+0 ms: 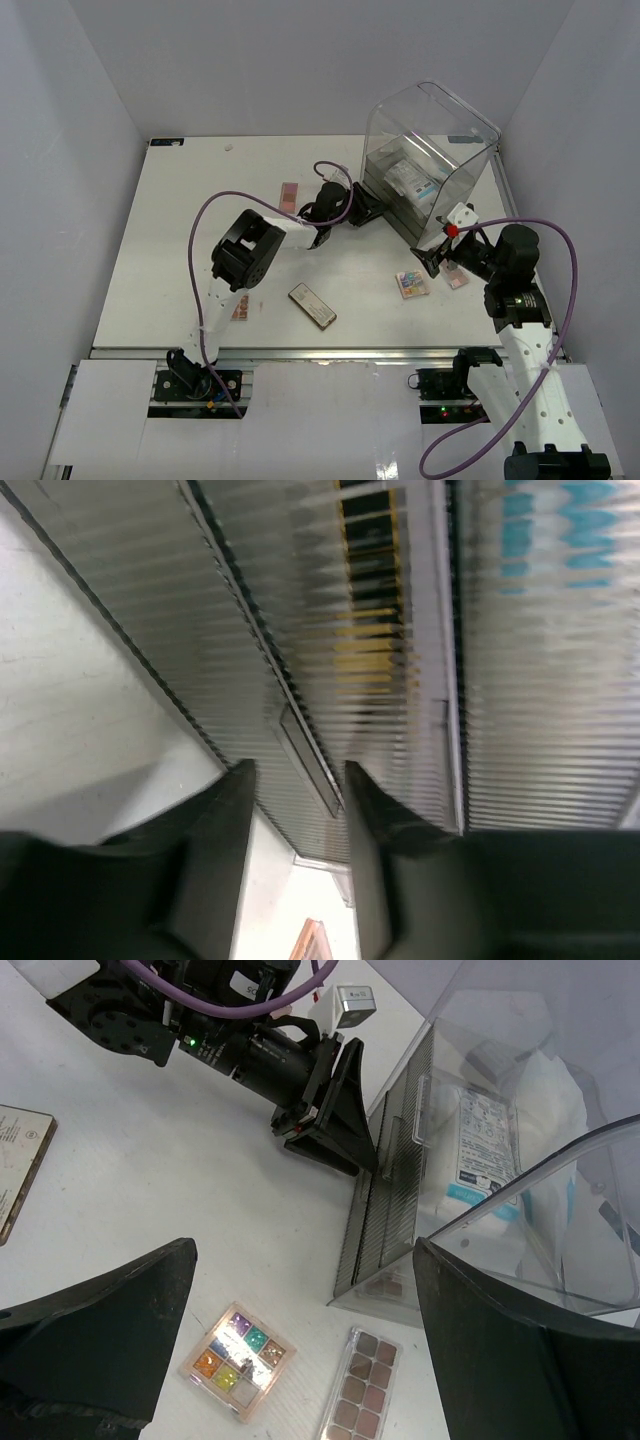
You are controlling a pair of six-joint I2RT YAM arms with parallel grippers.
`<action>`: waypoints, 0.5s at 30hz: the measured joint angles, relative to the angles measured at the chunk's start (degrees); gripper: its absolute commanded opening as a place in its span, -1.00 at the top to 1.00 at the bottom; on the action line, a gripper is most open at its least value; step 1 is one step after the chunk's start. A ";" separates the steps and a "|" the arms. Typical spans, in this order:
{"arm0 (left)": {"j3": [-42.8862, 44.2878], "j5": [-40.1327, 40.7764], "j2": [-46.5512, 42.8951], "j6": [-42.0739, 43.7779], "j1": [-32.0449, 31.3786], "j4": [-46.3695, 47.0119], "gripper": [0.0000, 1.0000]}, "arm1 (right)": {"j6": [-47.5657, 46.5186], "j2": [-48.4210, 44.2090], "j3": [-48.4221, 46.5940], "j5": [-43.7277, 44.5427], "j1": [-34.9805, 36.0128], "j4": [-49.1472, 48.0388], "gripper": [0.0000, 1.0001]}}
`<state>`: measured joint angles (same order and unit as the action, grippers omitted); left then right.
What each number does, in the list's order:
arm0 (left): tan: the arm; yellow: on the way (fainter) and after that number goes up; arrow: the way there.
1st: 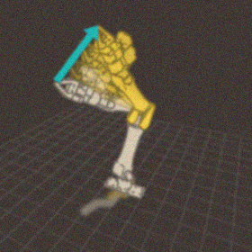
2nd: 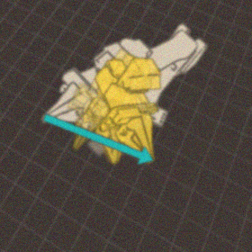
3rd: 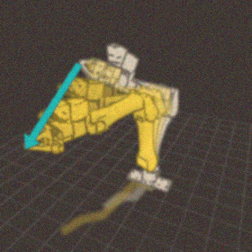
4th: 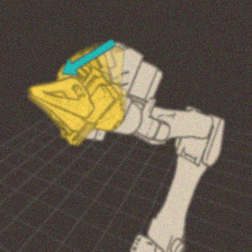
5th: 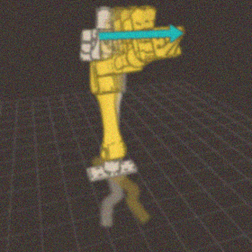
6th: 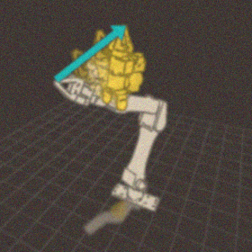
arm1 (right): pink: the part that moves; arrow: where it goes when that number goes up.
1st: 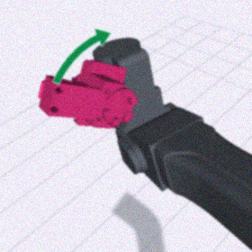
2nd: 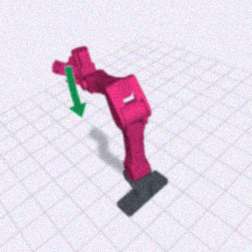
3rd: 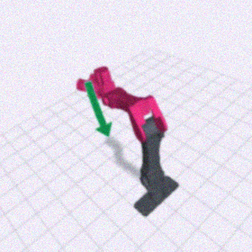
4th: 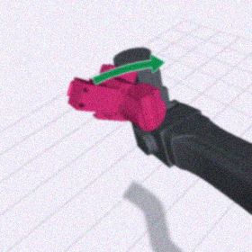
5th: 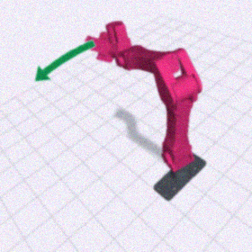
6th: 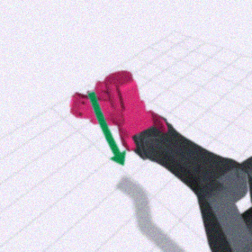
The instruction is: Organize the makeup
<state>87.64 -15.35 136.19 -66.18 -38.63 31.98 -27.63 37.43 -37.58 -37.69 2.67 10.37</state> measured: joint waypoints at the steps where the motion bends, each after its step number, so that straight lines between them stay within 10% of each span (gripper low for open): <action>1: 0.48 0.00 0.58 -0.31 0.00 0.15 0.17 | 0.03 0.00 0.01 0.00 -0.03 0.00 -0.91; 15: -0.24 -1.15 2.57 -4.76 0.55 5.86 0.70 | 0.07 0.03 1.00 0.02 -0.52 -0.32 -0.93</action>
<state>87.40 -16.51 138.76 -70.95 -38.08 37.84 -27.56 37.46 -36.58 -37.67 2.16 10.06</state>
